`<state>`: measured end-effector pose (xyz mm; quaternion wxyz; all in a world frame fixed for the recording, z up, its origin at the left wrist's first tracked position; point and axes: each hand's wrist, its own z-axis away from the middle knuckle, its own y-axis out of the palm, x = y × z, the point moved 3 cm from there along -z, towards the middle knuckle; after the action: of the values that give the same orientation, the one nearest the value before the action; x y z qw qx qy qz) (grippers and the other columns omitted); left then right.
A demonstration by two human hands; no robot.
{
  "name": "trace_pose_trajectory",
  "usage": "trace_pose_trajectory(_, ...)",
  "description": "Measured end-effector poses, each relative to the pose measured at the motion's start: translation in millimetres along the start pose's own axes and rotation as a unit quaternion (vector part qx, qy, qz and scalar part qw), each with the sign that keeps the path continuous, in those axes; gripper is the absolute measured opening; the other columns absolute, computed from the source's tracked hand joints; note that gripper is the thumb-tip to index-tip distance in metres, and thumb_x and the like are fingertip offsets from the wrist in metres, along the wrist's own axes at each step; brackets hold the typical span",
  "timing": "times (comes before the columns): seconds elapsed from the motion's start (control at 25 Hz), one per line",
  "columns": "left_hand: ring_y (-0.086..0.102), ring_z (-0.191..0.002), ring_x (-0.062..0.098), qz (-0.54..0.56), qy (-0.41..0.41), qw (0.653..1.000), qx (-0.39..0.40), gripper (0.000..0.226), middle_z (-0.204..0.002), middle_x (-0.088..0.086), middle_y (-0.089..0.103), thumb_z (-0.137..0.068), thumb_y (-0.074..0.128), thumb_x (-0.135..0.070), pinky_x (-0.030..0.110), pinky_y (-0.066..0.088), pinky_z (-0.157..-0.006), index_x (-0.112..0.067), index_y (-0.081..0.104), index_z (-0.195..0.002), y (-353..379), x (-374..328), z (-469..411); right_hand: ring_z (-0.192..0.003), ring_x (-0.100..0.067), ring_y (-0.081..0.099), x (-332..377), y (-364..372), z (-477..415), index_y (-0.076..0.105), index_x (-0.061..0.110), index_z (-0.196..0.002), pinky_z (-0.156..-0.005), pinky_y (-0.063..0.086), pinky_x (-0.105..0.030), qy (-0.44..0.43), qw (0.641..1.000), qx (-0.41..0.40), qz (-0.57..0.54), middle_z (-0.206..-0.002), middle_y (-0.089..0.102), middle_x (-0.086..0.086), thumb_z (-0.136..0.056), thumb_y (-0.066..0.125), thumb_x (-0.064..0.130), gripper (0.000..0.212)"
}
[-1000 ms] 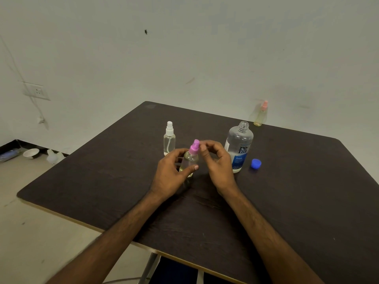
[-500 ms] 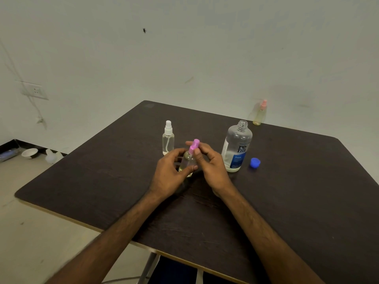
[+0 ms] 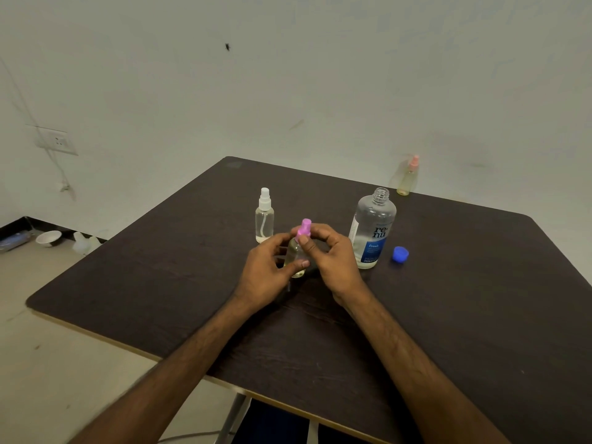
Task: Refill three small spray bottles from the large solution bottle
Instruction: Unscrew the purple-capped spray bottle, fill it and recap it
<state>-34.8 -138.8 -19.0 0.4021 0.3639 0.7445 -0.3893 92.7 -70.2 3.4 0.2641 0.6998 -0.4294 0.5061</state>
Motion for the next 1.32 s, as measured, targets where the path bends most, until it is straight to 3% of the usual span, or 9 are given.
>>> trace_pose_trajectory(0.16, 0.069, -0.105, 0.009, -0.016, 0.006, 1.0, 0.0, 0.055, -0.115, -0.007, 0.072, -0.079, 0.083, -0.019, 0.041, 0.059, -0.092, -0.019, 0.062, -0.131, 1.1, -2.1, 0.2, -0.101, -0.009, 0.064, 2.0, -1.6, 1.4, 0.075, 0.017, -0.103, -0.088, 0.054, -0.029, -0.03, 0.994, -0.056, 0.087, -0.106, 0.07, 0.002, -0.088, 0.072, 0.02, 0.016)
trace_pose_trajectory(0.32, 0.07, -0.106, 0.014, 0.006, -0.015, 1.0, 0.013, 0.053, -0.112, -0.005, 0.074, -0.079, 0.083, -0.02, 0.046, 0.059, -0.091, -0.02, 0.064, -0.129, -1.1, 3.0, -1.5, -0.113, -0.012, 0.062, 4.1, 0.0, 1.0, 0.071, 0.013, -0.113, -0.095, 0.053, -0.034, -0.032, 0.998, 0.014, 0.057, -0.116, 0.068, 0.0, -0.094, 0.065, 0.019, 0.022)
trace_pose_trajectory(0.56, 0.069, -0.102, 0.005, -0.026, -0.002, 1.0, 0.002, 0.052, -0.11, -0.01, 0.072, -0.077, 0.084, -0.017, 0.036, 0.058, -0.091, -0.02, 0.064, -0.126, -0.8, -5.0, 1.7, -0.103, -0.001, 0.062, 8.1, 1.3, 1.8, 0.075, 0.023, -0.099, -0.093, 0.051, -0.028, -0.053, 0.985, -0.057, 0.154, -0.103, 0.069, 0.008, -0.087, 0.072, 0.02, 0.013)
trace_pose_trajectory(0.64, 0.069, -0.102, 0.006, -0.027, -0.002, 1.0, -0.007, 0.052, -0.111, -0.008, 0.072, -0.077, 0.084, -0.019, 0.037, 0.059, -0.091, -0.021, 0.064, -0.125, -2.2, -3.6, 1.6, -0.104, -0.004, 0.063, 4.5, 3.0, 2.0, 0.074, 0.023, -0.106, -0.091, 0.054, -0.034, -0.05, 0.988, -0.054, 0.135, -0.107, 0.068, 0.009, -0.087, 0.072, 0.027, 0.019)
trace_pose_trajectory(0.72, 0.07, -0.099, 0.009, -0.017, -0.013, 0.999, -0.038, 0.05, -0.109, -0.007, 0.073, -0.075, 0.086, -0.022, 0.039, 0.06, -0.088, -0.024, 0.066, -0.12, -6.4, -2.3, 2.5, -0.107, -0.01, 0.062, -3.0, 2.3, 3.6, 0.067, 0.026, -0.12, -0.087, 0.057, -0.04, -0.039, 0.993, -0.039, 0.103, -0.116, 0.065, 0.01, -0.085, 0.072, 0.042, 0.039)
trace_pose_trajectory(0.8, 0.071, -0.095, 0.01, 0.002, -0.035, 0.997, -0.076, 0.048, -0.105, -0.008, 0.073, -0.074, 0.088, -0.024, 0.036, 0.06, -0.085, -0.027, 0.065, -0.117, -13.6, -1.1, 4.4, -0.107, -0.009, 0.061, -11.0, 0.7, 5.3, 0.059, 0.027, -0.13, -0.085, 0.056, -0.034, -0.015, 0.992, -0.032, 0.121, -0.122, 0.061, 0.01, -0.081, 0.071, 0.05, 0.055)
trace_pose_trajectory(1.0, 0.067, -0.096, 0.003, -0.03, -0.07, 0.985, -0.153, 0.052, -0.107, -0.01, 0.07, -0.075, 0.087, -0.024, 0.011, 0.052, -0.076, -0.019, 0.063, -0.121, -46.9, 5.9, 7.8, -0.101, -0.004, 0.059, -16.3, 3.5, 4.4, 0.057, 0.02, -0.129, -0.077, 0.047, -0.01, 0.021, 0.973, -0.001, 0.231, -0.122, 0.058, 0.008, -0.086, 0.073, 0.035, 0.048)
trace_pose_trajectory(1.08, 0.065, -0.098, 0.005, -0.048, -0.085, 0.979, -0.176, 0.057, -0.113, -0.007, 0.068, -0.076, 0.086, -0.025, 0.011, 0.05, -0.079, -0.015, 0.062, -0.127, -61.2, 9.6, 5.8, -0.103, -0.004, 0.058, -16.1, 4.3, 5.2, 0.057, 0.018, -0.13, -0.077, 0.044, -0.006, 0.03, 0.965, 0.016, 0.262, -0.124, 0.056, 0.007, -0.088, 0.071, 0.033, 0.047)
trace_pose_trajectory(1.32, 0.063, -0.114, 0.019, -0.086, -0.091, 0.971, -0.204, 0.064, -0.128, 0.007, 0.067, -0.077, 0.085, -0.024, 0.025, 0.051, -0.091, -0.011, 0.057, -0.134, -70.4, 16.1, -1.6, -0.104, -0.006, 0.057, -14.9, 7.2, 6.2, 0.056, 0.016, -0.13, -0.095, 0.049, -0.024, 0.023, 0.948, 0.025, 0.317, -0.122, 0.057, 0.001, -0.089, 0.071, 0.028, 0.045)
